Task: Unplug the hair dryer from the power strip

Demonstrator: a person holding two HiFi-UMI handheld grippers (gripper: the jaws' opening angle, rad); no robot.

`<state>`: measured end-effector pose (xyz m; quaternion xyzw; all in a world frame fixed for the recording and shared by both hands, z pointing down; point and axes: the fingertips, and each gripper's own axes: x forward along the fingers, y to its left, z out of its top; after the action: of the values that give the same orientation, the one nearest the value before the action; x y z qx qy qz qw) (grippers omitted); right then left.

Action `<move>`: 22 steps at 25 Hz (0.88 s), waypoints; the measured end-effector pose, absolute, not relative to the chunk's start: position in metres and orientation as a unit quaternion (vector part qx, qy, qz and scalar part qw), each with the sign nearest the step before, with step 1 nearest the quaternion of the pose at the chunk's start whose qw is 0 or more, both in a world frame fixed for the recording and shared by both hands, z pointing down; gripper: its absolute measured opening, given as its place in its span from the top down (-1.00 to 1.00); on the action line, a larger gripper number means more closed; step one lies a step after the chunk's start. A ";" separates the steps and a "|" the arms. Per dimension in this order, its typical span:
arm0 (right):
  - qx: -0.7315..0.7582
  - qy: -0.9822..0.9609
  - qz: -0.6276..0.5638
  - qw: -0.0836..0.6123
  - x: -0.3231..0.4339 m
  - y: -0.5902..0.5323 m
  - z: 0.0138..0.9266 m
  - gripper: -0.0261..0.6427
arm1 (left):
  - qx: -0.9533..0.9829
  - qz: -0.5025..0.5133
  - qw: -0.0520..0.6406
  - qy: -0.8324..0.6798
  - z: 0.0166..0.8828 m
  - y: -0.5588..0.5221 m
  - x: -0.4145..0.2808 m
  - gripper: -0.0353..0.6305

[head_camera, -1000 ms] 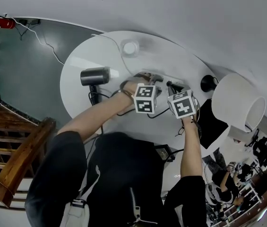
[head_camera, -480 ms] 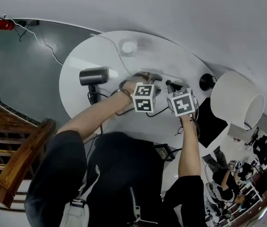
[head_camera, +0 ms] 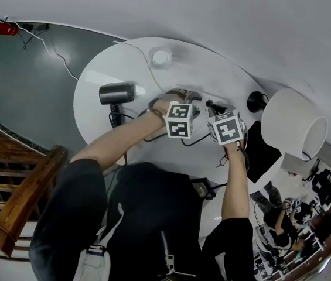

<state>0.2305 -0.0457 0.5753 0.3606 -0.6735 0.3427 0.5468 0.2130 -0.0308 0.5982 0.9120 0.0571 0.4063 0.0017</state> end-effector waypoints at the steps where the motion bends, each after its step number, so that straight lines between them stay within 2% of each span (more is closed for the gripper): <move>1: 0.363 -0.674 0.348 0.541 0.232 -0.046 0.576 0.78 | 0.912 0.406 0.000 0.057 0.598 -0.031 0.213 0.35; 22: 0.382 -0.672 0.357 0.525 0.233 -0.045 0.565 0.84 | 0.914 0.402 0.001 0.059 0.599 -0.030 0.214 0.35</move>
<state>0.2332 -0.0452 0.5646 0.3820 -0.6717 0.3566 0.5251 0.2136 -0.0304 0.5989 0.9139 0.0593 0.4015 0.0005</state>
